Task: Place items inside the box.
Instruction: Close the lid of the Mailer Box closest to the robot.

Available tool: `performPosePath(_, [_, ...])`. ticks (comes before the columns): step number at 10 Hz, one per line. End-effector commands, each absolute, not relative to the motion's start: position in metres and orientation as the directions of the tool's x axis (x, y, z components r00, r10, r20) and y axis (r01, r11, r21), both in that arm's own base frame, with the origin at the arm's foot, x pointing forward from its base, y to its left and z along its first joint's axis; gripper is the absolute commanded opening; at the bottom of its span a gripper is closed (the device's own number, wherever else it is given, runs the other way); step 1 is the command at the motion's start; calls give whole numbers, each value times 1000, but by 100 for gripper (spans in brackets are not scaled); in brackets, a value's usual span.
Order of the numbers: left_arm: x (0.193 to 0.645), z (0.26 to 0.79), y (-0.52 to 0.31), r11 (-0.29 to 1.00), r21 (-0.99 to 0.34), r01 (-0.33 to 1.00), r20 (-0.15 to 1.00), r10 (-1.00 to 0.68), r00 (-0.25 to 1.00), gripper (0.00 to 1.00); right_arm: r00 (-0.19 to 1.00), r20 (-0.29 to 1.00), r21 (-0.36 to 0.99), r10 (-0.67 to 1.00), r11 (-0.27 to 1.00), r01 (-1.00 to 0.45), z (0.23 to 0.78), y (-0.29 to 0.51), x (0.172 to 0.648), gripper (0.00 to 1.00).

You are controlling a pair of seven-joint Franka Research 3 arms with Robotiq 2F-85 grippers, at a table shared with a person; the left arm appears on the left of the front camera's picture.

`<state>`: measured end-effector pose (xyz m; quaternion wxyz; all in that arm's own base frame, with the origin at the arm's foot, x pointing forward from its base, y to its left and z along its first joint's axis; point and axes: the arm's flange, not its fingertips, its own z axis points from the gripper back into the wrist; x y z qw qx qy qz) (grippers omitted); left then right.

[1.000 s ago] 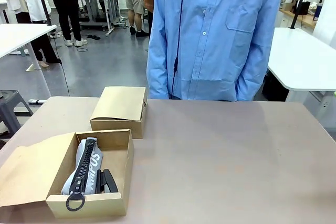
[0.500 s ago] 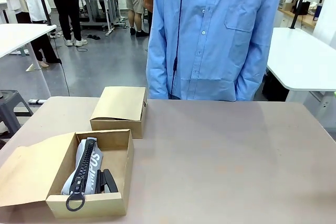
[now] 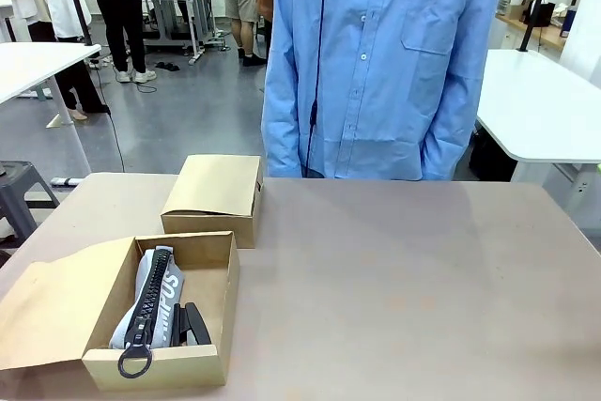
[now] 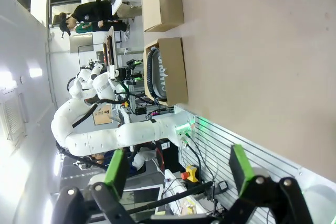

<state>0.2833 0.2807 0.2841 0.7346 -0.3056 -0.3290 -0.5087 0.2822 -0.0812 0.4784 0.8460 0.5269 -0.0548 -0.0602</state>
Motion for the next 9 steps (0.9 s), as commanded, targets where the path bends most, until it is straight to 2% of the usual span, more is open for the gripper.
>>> performPosePath(1, [284, 281, 267, 268, -105, 958, 801, -548, 241, 100, 986, 32, 906, -164, 420, 41, 483, -80, 283, 100])
performPosePath(9, [310, 246, 222, 143, -229, 963, 739, -618, 268, 100, 986, 32, 906, -164, 420, 41, 483, -80, 283, 100])
